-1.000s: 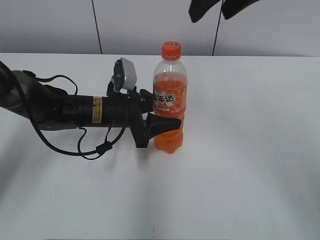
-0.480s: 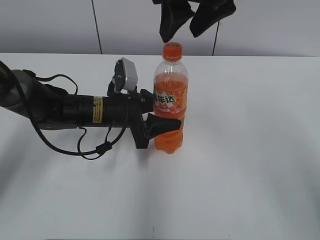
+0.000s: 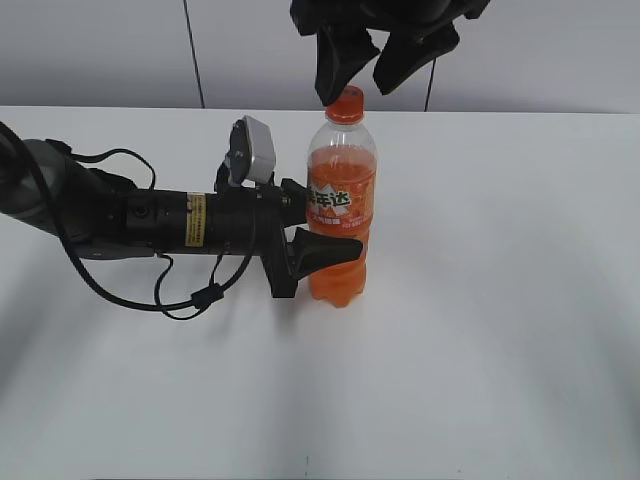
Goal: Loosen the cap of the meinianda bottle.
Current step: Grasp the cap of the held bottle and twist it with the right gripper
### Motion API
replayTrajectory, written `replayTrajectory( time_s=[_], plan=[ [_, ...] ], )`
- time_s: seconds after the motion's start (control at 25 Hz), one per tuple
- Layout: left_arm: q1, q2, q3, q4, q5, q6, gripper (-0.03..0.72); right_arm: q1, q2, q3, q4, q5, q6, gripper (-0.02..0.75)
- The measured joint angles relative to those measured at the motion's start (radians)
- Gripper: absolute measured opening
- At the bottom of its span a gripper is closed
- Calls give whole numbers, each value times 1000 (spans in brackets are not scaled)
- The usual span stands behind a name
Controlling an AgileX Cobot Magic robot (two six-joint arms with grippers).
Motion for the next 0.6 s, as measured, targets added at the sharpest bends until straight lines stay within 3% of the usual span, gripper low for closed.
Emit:
replayTrajectory(
  time_s=[0.4,0.6],
  plan=[
    [0,0,0,0,2,0,408,0,26,0,7,0,1,461],
    [0,0,0,0,2,0,408,0,27,0,12,0,1,405]
  ],
)
